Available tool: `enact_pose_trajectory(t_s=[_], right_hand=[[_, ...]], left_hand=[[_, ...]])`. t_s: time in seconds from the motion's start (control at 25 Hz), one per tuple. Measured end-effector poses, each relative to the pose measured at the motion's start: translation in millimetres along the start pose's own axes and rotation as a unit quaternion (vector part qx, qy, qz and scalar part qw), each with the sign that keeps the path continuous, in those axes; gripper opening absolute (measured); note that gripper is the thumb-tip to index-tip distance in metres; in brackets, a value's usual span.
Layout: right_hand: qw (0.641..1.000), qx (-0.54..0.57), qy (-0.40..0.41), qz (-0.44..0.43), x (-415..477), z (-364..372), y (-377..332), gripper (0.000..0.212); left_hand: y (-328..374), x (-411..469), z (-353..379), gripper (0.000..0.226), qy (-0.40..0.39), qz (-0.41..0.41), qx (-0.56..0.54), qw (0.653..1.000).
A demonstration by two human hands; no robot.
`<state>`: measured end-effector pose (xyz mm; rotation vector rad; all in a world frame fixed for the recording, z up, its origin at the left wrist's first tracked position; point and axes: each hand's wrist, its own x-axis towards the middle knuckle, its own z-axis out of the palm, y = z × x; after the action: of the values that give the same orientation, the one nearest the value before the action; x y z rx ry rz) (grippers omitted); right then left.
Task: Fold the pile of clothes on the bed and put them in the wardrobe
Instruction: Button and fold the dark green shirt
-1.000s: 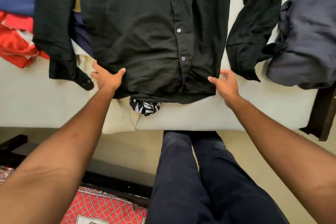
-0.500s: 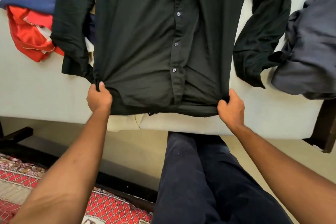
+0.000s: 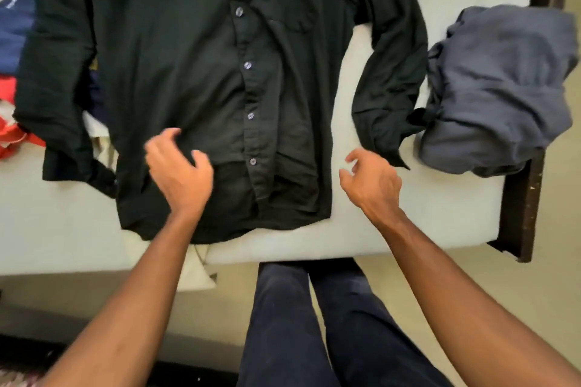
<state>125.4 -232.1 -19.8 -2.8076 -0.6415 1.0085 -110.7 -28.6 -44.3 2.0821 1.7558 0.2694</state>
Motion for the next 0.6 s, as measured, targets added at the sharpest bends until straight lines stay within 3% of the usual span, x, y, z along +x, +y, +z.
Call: enact_pose_trajectory(t_s=[0.04, 0.12, 0.16, 0.28, 0.36, 0.4, 0.44, 0.52, 0.6], right_hand=[[0.996, 0.016, 0.082, -0.039, 10, -19, -1, 0.035], [0.978, -0.021, 0.191, -0.078, 39, -54, -2, 0.061], [0.98, -0.057, 0.181, -0.054, 56, -66, 1, 0.078], [0.994, -0.106, -0.004, 0.034, 87, -65, 11, 0.113], [0.988, -0.122, -0.077, 0.051, 87, -46, 26, 0.105], [0.99, -0.111, -0.071, 0.057, 85, -41, 32, 0.091], [0.994, -0.08, -0.037, 0.06, 86, -42, 34, 0.071], [0.996, 0.025, 0.057, 0.068, 86, -57, 29, 0.036], [0.976, 0.152, 0.142, 0.065, 81, -77, 17, 0.02]], left_hand=[[25, -10, 8, 0.052, -0.069, 0.046, -0.035, 0.996], [69, -30, 23, 0.066, -0.197, 0.045, -0.023, 0.979], [83, -34, 29, 0.068, -0.231, 0.037, 0.002, 0.972], [88, -21, 26, 0.057, -0.251, 0.007, 0.006, 0.968], [70, -6, 12, 0.046, -0.252, -0.033, 0.026, 0.967], [64, -1, 6, 0.041, -0.265, -0.046, 0.067, 0.961], [62, 2, 1, 0.041, -0.29, -0.047, 0.138, 0.946], [72, 2, -4, 0.064, -0.314, 0.001, 0.305, 0.899], [100, 4, -1, 0.087, -0.229, 0.094, 0.309, 0.918]])
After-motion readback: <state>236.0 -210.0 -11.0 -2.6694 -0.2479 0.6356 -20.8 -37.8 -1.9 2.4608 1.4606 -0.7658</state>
